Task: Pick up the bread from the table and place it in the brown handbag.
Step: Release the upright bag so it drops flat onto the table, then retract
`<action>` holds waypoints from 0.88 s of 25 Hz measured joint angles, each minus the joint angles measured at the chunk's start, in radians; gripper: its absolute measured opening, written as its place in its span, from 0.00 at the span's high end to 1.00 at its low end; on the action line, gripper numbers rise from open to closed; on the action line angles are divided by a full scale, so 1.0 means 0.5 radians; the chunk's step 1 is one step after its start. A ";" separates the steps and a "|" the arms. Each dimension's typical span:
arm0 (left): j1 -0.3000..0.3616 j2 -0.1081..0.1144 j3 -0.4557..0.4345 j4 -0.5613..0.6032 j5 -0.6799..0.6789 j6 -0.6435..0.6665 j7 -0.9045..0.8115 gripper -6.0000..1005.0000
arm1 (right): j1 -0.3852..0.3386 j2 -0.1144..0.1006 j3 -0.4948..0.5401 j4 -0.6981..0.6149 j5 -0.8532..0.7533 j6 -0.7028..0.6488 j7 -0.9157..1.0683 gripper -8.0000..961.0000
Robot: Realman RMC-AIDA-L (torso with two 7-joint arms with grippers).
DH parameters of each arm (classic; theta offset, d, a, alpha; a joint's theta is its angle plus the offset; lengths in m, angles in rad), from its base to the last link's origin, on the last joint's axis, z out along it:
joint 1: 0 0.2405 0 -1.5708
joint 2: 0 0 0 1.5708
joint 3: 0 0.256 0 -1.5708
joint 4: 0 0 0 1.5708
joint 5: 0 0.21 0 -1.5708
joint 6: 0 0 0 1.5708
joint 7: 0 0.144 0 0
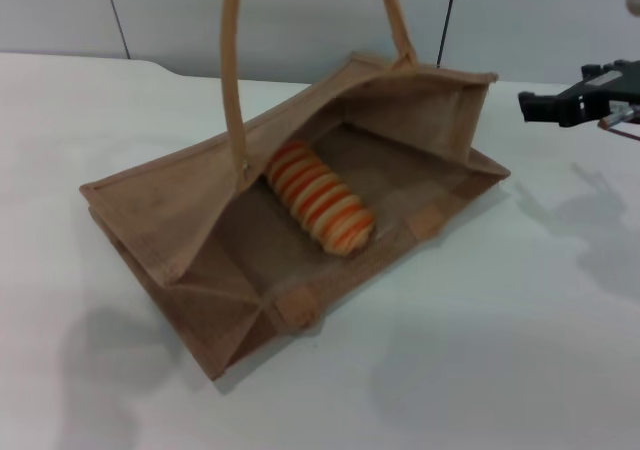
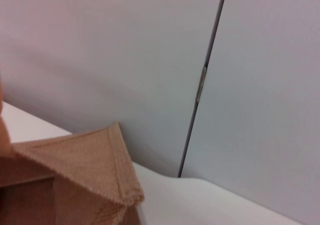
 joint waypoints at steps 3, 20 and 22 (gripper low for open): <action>-0.025 0.000 0.013 -0.068 -0.129 -0.069 0.105 0.76 | 0.047 0.001 0.006 0.080 0.002 -0.015 0.000 0.08; -0.053 -0.003 -0.013 -0.236 -0.641 -0.344 0.543 0.37 | 0.062 0.000 0.034 0.094 0.003 -0.047 0.004 0.08; -0.028 -0.003 -0.033 -0.237 -0.706 -0.340 0.579 0.37 | 0.062 0.000 0.035 0.095 0.003 -0.054 0.004 0.08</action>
